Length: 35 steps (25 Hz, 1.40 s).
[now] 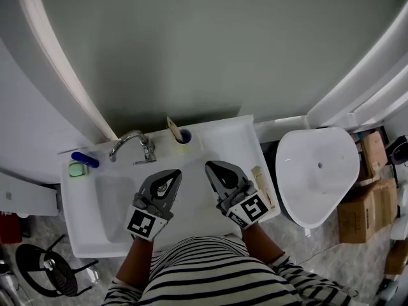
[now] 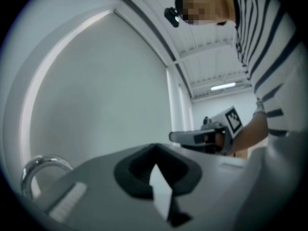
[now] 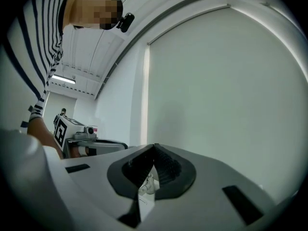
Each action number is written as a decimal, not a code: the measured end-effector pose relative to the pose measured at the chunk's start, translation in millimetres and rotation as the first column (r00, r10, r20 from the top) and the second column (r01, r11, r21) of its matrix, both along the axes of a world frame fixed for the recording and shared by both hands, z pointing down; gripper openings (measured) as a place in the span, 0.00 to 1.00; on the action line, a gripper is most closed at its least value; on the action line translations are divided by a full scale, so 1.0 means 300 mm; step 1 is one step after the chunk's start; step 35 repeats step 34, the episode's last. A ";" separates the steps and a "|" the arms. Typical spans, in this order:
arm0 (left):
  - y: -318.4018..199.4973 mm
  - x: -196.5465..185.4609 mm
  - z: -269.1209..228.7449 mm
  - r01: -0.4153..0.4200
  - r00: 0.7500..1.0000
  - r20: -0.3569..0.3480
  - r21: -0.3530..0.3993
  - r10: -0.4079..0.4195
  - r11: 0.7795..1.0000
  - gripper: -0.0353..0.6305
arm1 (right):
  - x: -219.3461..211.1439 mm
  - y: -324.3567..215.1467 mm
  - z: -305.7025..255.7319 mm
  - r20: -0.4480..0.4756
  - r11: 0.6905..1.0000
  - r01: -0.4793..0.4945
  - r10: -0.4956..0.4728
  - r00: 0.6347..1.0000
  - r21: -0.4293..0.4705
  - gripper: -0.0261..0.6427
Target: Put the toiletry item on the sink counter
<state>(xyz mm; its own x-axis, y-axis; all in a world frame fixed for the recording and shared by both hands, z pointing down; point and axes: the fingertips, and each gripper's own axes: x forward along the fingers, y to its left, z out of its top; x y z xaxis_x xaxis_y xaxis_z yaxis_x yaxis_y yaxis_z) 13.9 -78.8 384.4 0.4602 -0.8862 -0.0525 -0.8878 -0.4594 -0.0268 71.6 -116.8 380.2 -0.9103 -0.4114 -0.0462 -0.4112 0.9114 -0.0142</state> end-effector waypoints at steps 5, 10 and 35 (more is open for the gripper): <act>0.029 0.014 -0.003 -0.012 1.000 -0.005 -0.005 0.012 1.000 0.06 | 0.023 0.037 -0.027 -0.007 1.000 -0.013 0.013 1.000 0.002 0.05; 0.045 0.041 -0.006 -0.031 1.000 0.000 0.001 0.031 1.000 0.06 | 0.032 0.069 -0.021 -0.032 1.000 -0.018 0.018 0.999 0.003 0.05; 0.043 0.038 0.004 -0.056 0.998 0.011 -0.005 0.056 0.998 0.06 | 0.008 0.078 -0.005 -0.051 1.000 -0.003 0.002 0.999 -0.019 0.05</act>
